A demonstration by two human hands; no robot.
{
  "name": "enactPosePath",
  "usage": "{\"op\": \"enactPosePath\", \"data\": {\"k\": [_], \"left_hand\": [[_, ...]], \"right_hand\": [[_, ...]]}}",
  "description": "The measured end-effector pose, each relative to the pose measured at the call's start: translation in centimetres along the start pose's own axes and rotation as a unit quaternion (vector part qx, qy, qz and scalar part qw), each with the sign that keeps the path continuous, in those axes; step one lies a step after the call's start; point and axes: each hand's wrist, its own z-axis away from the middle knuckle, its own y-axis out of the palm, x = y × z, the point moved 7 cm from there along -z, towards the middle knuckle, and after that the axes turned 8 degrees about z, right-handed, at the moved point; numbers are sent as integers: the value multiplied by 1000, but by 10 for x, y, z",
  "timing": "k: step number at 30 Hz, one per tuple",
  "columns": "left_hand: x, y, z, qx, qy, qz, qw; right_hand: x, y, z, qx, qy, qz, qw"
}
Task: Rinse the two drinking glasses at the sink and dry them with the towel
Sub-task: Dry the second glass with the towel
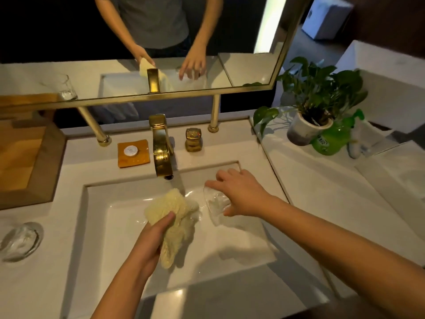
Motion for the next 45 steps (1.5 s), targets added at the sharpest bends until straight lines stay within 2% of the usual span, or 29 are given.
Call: {"op": "enactPosePath", "data": {"k": [4,6,8,10,13,16,19,21,22,23,24,26,28,30,31,32,34,37,39,41,42,43,45], "left_hand": [[-9,-12,16,10,58,-58,997],[-14,-20,19,16,73,-76,994],[-19,-25,22,35,92,-100,990],[-25,-22,30,83,125,-123,981],[-29,-8,46,139,169,-188,957],[-39,-9,55,111,260,-274,919],[-58,-16,57,89,353,-303,881],[-67,-16,54,82,386,-346,851],[-71,-15,52,80,386,-357,847],[-73,-17,50,77,376,-348,855],[-75,-20,46,74,355,-319,876],[-78,-29,39,52,303,-239,921],[-77,-44,31,19,245,-146,958],[-73,-52,22,41,172,-4,984],[-70,-53,19,64,128,69,987],[-67,-51,19,89,84,120,985],[-58,-43,26,144,18,127,981],[-59,-34,40,195,23,74,978],[-71,-28,50,204,70,25,976],[-84,-22,54,185,150,-108,965],[-92,-17,56,167,211,-217,939],[-97,-10,59,149,276,-336,888],[-102,5,66,91,369,-538,752]], "right_hand": [[14,-10,-9,96,-22,94,991],[17,-18,-12,126,-16,84,988],[21,-27,-13,146,-13,-6,989],[36,-34,-16,162,-36,-168,972],[65,-45,-23,156,-65,-396,902],[85,-45,-30,158,-51,-538,826],[104,-30,-32,221,-19,-698,680],[114,-23,-30,278,7,-750,600],[116,-22,-30,297,21,-758,580],[116,-24,-31,312,35,-754,577],[114,-25,-34,316,52,-739,593],[104,-33,-44,280,75,-692,661],[96,-54,-55,168,36,-630,757],[90,-81,-53,11,-55,-482,874],[94,-91,-47,-48,-111,-389,913],[100,-94,-41,-86,-162,-313,932],[109,-92,-33,-118,-206,-252,938],[107,-85,-30,-132,-167,-321,923],[104,-79,-31,-105,-106,-471,869],[103,-68,-35,-42,-22,-638,769],[104,-59,-36,10,23,-715,698],[108,-49,-36,77,64,-785,612],[123,-35,-29,234,122,-857,443]]}}
